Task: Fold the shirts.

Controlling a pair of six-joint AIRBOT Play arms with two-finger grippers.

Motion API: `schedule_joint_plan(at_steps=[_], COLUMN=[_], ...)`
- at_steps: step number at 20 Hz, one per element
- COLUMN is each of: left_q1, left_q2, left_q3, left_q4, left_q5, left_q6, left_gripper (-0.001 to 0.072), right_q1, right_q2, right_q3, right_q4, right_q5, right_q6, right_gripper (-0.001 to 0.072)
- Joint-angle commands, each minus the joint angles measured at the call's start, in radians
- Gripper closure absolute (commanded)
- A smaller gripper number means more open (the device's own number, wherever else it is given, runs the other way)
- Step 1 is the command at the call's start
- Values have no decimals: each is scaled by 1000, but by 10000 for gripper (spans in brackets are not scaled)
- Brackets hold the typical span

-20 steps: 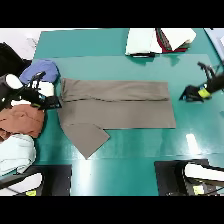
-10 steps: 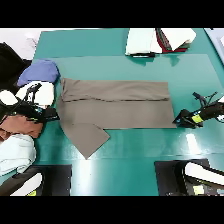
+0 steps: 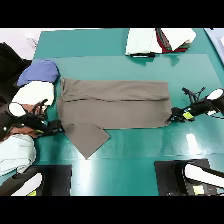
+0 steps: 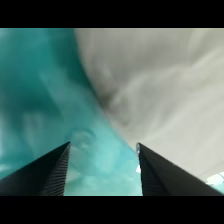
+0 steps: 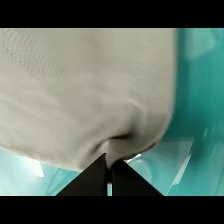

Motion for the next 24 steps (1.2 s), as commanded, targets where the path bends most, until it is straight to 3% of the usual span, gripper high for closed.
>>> schedule_joint_plan(at_steps=[1, 6, 8, 9, 12, 15, 19, 22, 24], left_q1=[-8, -185, -190, -190, -190, -190, -190, -190, -190], left_q2=[1, 1, 1, 1, 65, 234, 429, 441, 419], left_q3=[-122, -141, -134, -120, -88, -88, -84, -33, 25], left_q4=[-170, -204, -195, -179, -133, -43, -46, -42, -4], left_q5=[87, 207, 174, 141, 47, -58, -233, -220, -129], left_q6=[53, 40, 41, 42, 35, -46, -85, -81, -60], left_gripper=[208, 217, 636, 681, 683, 682, 682, 682, 682], right_q1=[39, 38, 38, 37, 35, 35, 35, 35, 36], right_q2=[1, 4, 14, 33, 128, 244, 406, 459, 419], right_q3=[26, 25, 26, 26, 24, 23, 23, 27, 59], right_q4=[2, 3, -3, -8, -52, -155, -244, -241, -234], right_q5=[-1, 9, 13, 15, 54, 168, 262, 245, 234], right_q6=[-1, -1, -1, -1, -1, -1, 4, 8, 13], right_gripper=[698, 699, 700, 699, 700, 700, 700, 701, 701])
